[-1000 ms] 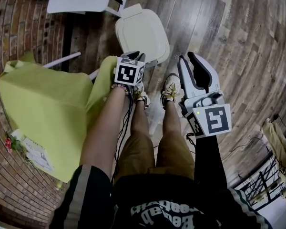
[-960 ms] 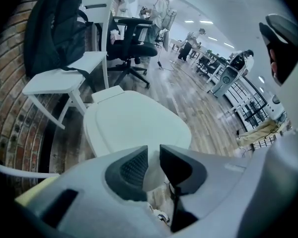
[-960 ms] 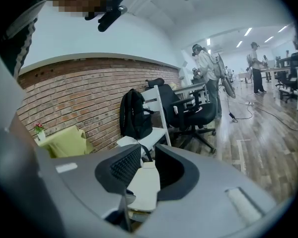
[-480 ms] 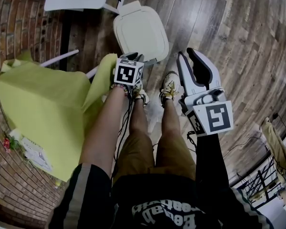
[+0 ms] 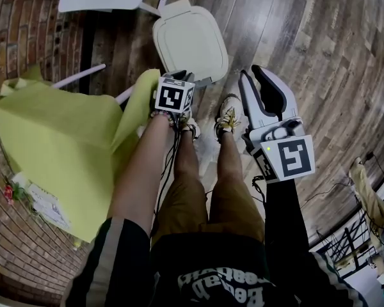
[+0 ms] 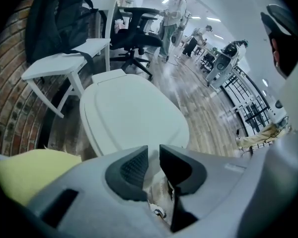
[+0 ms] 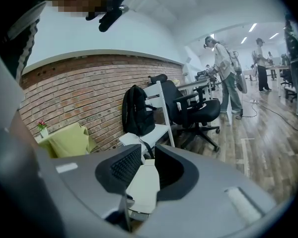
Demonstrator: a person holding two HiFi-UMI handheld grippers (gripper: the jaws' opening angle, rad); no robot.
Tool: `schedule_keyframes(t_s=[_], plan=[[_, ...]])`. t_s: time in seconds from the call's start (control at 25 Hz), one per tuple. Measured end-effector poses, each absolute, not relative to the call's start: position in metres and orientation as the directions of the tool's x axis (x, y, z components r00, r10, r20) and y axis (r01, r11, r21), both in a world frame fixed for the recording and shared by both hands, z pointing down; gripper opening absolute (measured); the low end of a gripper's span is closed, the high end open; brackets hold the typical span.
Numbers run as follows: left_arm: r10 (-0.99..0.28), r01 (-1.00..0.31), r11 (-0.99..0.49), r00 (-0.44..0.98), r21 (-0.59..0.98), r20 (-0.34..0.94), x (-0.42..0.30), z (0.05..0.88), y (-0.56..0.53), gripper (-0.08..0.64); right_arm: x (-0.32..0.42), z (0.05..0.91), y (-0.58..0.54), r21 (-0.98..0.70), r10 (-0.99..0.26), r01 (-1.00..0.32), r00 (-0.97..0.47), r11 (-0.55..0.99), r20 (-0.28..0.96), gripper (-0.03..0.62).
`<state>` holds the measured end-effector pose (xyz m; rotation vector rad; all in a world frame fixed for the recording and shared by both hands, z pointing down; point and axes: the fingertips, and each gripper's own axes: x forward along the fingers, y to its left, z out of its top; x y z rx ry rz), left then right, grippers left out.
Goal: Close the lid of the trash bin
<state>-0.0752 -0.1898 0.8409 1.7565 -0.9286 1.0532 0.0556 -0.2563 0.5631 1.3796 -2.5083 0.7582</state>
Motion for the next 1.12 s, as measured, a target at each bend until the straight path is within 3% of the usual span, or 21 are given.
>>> schedule_keyframes(t_s=[0.52, 0.68, 0.88, 0.92, 1.12], plan=[[-0.174, -0.871, -0.416, 0.357, 0.261, 0.918, -0.073, 0.851, -0.185, 0.098, 0.056, 0.566, -0.268, -0.354, -0.746, -0.832, -0.545, 0.427, 0.382, 0.1], [-0.201, -0.885, -0.387, 0.354, 0.258, 0.913, -0.076, 0.851, -0.187, 0.069, 0.052, 0.567, -0.268, -0.361, -0.745, -0.828, -0.551, 0.429, 0.376, 0.1], [-0.24, -0.899, -0.367, 0.339, 0.238, 0.91, -0.075, 0.855, -0.184, 0.078, 0.051, 0.574, -0.261, -0.351, -0.73, -0.831, -0.55, 0.431, 0.406, 0.1], [-0.239, -0.903, -0.36, 0.332, 0.234, 0.913, -0.074, 0.856, -0.184, 0.106, 0.052, 0.575, -0.26, -0.349, -0.729, -0.833, -0.548, 0.43, 0.41, 0.1], [-0.236, -0.917, -0.302, 0.336, 0.259, 0.912, -0.074, 0.856, -0.186, 0.097, 0.052, 0.578, -0.256, -0.347, -0.732, -0.837, -0.542, 0.423, 0.413, 0.1]])
